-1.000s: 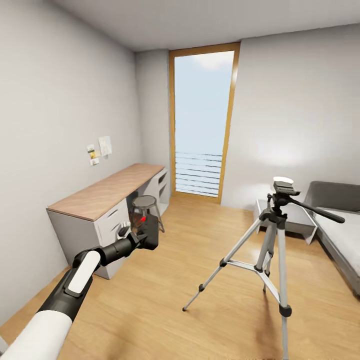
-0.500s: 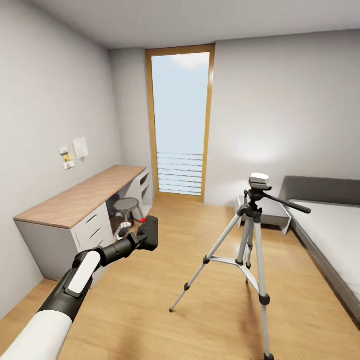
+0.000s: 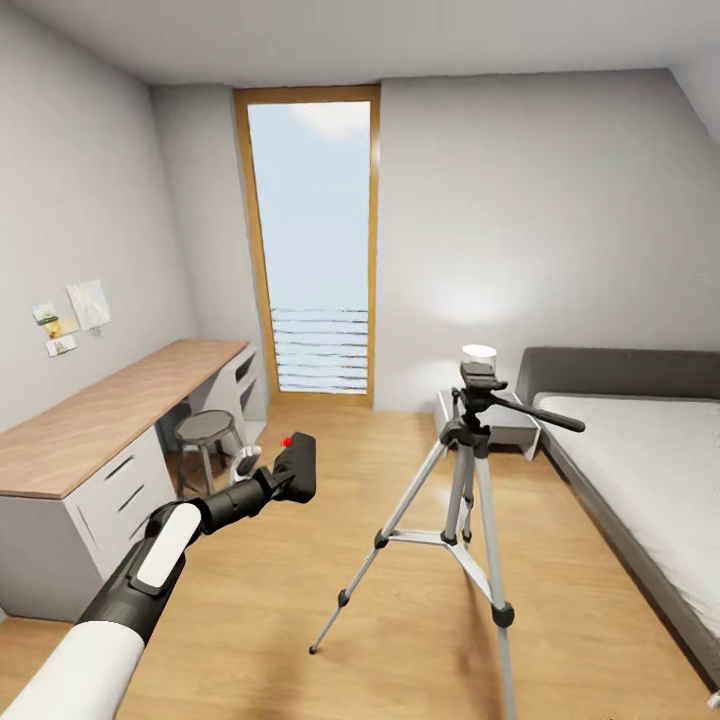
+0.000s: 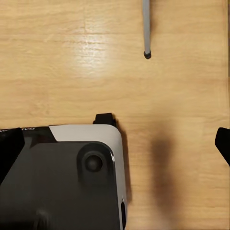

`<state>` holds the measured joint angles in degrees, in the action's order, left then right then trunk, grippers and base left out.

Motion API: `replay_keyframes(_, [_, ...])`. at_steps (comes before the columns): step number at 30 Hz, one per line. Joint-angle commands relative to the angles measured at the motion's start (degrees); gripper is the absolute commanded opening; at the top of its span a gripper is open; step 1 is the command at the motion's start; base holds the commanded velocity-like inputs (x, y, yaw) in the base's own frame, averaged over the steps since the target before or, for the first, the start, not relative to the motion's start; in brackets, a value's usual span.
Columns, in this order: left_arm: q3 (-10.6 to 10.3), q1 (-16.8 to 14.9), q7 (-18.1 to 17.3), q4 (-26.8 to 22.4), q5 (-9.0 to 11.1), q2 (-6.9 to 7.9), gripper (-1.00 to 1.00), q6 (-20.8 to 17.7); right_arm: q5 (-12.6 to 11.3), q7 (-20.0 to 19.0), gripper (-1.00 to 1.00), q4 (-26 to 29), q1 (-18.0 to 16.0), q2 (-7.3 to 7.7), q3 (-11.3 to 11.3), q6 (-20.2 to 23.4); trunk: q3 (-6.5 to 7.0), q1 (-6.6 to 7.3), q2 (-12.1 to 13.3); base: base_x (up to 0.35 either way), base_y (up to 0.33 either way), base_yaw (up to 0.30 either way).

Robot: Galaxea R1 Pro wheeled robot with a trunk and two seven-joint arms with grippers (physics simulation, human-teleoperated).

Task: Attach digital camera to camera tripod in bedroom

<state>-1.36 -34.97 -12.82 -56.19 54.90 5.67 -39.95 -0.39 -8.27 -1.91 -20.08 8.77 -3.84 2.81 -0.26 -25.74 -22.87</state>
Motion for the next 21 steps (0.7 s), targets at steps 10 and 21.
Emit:
replay_keyframes(10, [-0.04, -0.02, -0.11, -0.21, 0.05, 0.05, -1.0, -0.04, -0.05, -0.25, 1.0, -0.11, -0.06, 0.02, -0.38, 0.09, -0.03, -0.04, -0.05, 0.032, 0.0, -0.254])
replay_keyframes(21, [-0.05, -0.01, -0.1, -0.64, 0.03, 0.05, -1.0, -0.1, -0.05, -0.26, 1.0, -0.11, -0.07, 0.05, -0.38, 0.1, -0.03, -0.04, -0.05, 0.0, 0.0, -0.254])
